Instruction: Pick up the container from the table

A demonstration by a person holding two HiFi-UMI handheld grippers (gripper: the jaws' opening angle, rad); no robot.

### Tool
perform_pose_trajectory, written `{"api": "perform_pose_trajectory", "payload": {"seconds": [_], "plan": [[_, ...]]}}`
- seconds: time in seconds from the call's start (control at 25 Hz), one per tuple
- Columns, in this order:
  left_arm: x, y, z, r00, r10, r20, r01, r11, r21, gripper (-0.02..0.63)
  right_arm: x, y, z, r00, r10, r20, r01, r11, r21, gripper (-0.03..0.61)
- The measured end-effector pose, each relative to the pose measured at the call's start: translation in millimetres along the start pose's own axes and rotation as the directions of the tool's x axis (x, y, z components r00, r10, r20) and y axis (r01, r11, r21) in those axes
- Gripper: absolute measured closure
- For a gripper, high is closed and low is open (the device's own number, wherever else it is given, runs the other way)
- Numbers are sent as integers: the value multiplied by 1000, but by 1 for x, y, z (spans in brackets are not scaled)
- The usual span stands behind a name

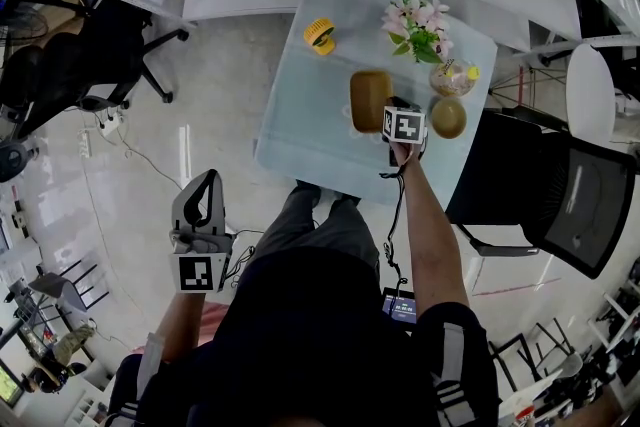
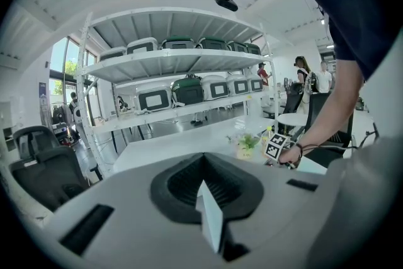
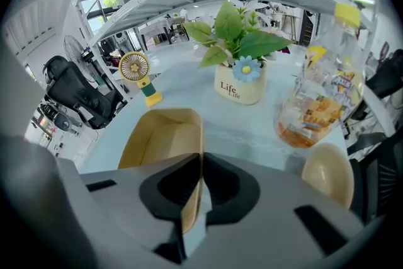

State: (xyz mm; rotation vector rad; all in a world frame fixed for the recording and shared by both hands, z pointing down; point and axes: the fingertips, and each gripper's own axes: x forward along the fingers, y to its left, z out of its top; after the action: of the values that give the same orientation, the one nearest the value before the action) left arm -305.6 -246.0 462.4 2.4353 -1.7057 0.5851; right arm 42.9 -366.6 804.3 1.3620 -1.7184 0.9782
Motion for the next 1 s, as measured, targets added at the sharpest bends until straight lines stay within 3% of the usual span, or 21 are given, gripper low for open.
{"api": "perform_pose_trajectory", "payload": {"seconds": [1.0], "plan": [[1,-1,-1,1000,5,-3,-5,1000,1,609,-6,0,5,1000,-1,15,0,999,37,566]]}}
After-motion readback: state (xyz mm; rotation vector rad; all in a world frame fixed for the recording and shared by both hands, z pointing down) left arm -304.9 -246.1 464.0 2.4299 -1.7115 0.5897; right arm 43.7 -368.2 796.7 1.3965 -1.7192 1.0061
